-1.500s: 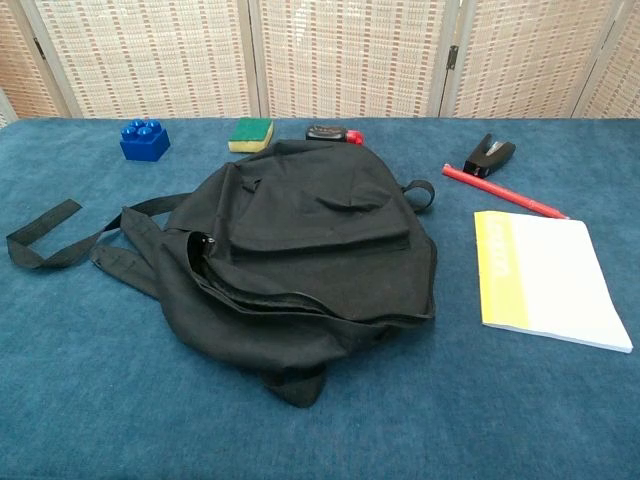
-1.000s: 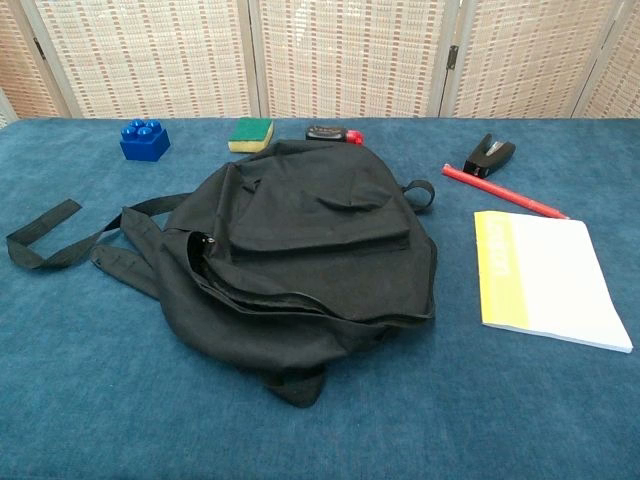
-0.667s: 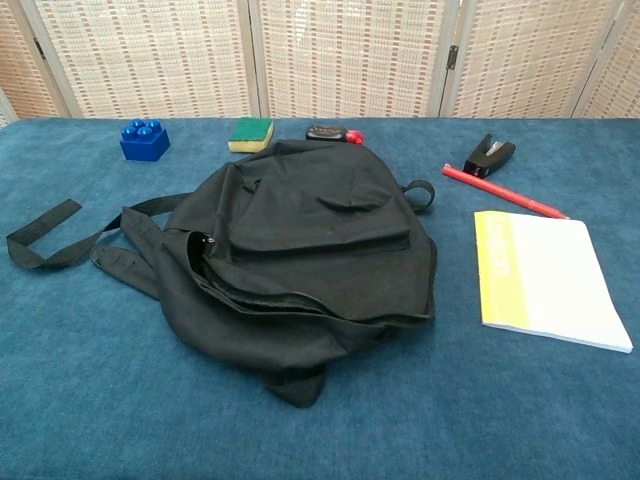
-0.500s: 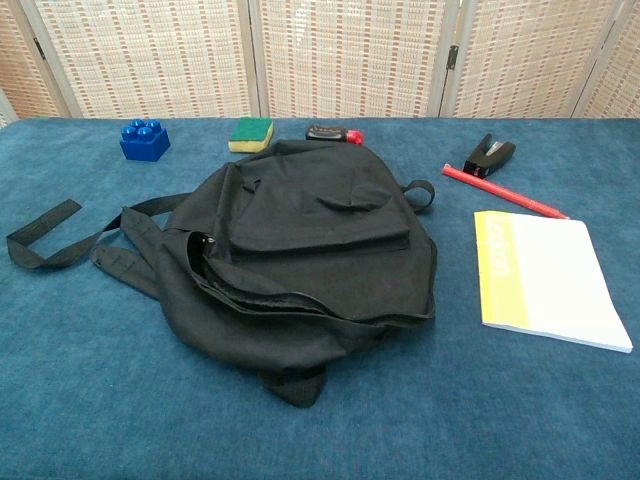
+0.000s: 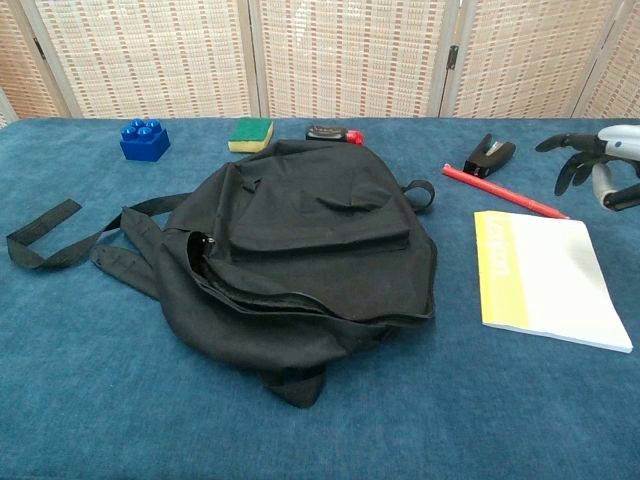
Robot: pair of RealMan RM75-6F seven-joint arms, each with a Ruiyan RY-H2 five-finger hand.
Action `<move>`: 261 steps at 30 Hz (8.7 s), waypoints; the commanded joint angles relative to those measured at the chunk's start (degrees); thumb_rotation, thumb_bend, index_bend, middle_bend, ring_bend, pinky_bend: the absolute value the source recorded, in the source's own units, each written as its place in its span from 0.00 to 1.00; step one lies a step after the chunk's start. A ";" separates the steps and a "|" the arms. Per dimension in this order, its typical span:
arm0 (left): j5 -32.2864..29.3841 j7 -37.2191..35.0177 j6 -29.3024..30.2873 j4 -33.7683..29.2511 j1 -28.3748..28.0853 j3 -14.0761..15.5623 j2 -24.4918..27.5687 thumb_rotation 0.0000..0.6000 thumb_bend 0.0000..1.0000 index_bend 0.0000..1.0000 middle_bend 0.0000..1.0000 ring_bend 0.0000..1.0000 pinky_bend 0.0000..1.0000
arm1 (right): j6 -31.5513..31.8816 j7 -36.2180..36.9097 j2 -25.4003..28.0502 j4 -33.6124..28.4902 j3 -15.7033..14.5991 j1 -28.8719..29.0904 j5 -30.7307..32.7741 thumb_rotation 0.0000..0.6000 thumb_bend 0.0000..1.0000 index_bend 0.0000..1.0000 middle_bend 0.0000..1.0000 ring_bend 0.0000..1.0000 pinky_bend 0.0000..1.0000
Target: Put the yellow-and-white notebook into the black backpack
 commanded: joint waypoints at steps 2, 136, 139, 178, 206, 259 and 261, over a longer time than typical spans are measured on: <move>-0.34 0.09 -0.18 0.07 0.07 0.05 -0.07 1.00 0.31 0.07 0.05 0.07 0.00 | -5.97 -3.26 -4.77 6.72 1.09 4.56 6.69 1.00 0.98 0.00 0.34 0.25 0.14; -0.63 0.74 -2.84 -1.30 -0.71 1.57 -0.36 1.00 0.31 0.06 0.05 0.09 0.00 | 14.83 -0.34 -10.88 14.01 -11.64 -9.24 -15.37 1.00 0.30 0.00 0.00 0.00 0.00; -0.79 0.70 -2.43 -1.43 -0.52 1.39 -0.16 1.00 0.31 0.06 0.05 0.09 0.00 | 13.77 0.89 -11.39 17.30 -9.91 -9.14 -12.92 1.00 0.30 0.00 0.00 0.00 0.00; -1.53 1.56 -3.48 -2.38 -0.65 1.42 0.03 1.00 0.31 0.06 0.05 0.09 0.00 | -20.43 19.87 -11.07 22.53 1.22 10.41 6.20 1.00 1.00 0.00 0.17 0.09 0.00; -1.22 0.45 -3.74 -1.31 -0.81 1.65 -0.67 1.00 0.31 0.06 0.05 0.09 0.00 | -14.49 15.79 0.28 -3.40 -6.96 6.75 -5.62 1.00 1.00 0.00 0.16 0.08 0.00; -1.18 1.88 -3.93 -2.65 -1.07 1.70 -0.83 1.00 0.31 0.05 0.05 0.09 0.00 | 7.34 5.83 -2.77 11.00 -15.02 -6.01 -19.35 1.00 0.21 0.00 0.00 0.00 0.00; -1.32 1.74 -3.89 -2.57 -0.99 1.71 -0.85 1.00 0.31 0.05 0.05 0.09 0.00 | 6.77 5.24 -3.28 11.62 -14.40 -5.49 -18.80 1.00 0.21 0.00 0.00 0.00 0.00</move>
